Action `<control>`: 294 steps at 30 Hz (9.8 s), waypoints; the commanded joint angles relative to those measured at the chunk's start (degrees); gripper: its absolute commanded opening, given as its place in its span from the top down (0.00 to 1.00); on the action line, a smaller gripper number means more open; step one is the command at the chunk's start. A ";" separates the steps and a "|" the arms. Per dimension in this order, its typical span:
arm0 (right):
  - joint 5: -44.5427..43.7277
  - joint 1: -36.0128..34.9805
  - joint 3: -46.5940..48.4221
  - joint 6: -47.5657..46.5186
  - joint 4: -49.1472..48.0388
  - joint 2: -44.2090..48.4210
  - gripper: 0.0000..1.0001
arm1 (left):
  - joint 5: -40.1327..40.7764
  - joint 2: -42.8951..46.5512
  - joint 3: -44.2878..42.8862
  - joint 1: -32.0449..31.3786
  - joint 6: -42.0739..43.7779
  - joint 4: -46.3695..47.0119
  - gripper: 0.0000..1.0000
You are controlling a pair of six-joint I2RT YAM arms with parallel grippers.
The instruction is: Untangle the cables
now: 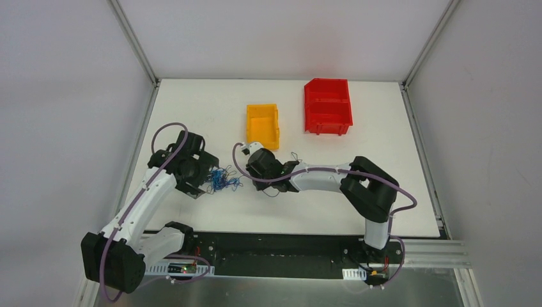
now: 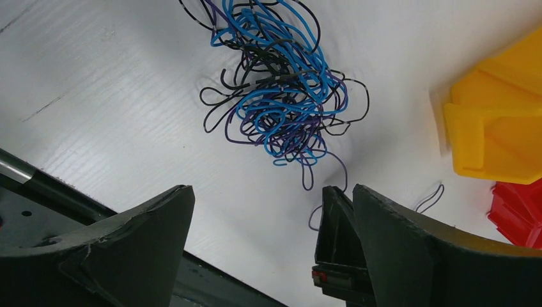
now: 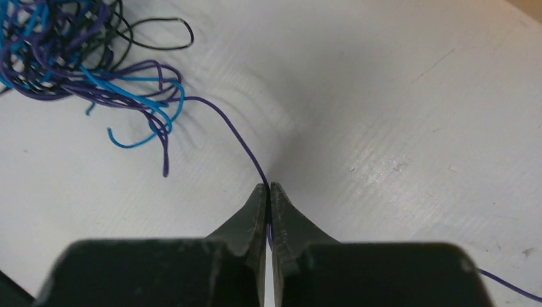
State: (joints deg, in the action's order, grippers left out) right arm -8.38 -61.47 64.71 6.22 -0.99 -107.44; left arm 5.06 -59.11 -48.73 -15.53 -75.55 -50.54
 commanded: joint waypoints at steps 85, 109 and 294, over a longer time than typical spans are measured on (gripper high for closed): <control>-17.60 28.91 -19.85 13.55 26.62 59.47 1.00 | 9.33 -18.76 1.00 9.72 2.66 10.03 0.94; -7.06 36.77 -16.13 21.63 30.56 42.83 0.01 | 4.88 -12.49 -1.92 -0.64 26.13 16.84 0.64; -4.96 47.58 4.62 5.31 17.12 4.86 1.00 | -16.93 9.99 5.32 -0.63 38.55 26.24 0.01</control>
State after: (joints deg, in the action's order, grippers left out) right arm -14.83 -13.80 69.87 10.52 9.58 -104.97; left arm -10.46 -50.46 -43.24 -15.81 -37.43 -25.52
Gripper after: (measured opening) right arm 0.010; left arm 0.990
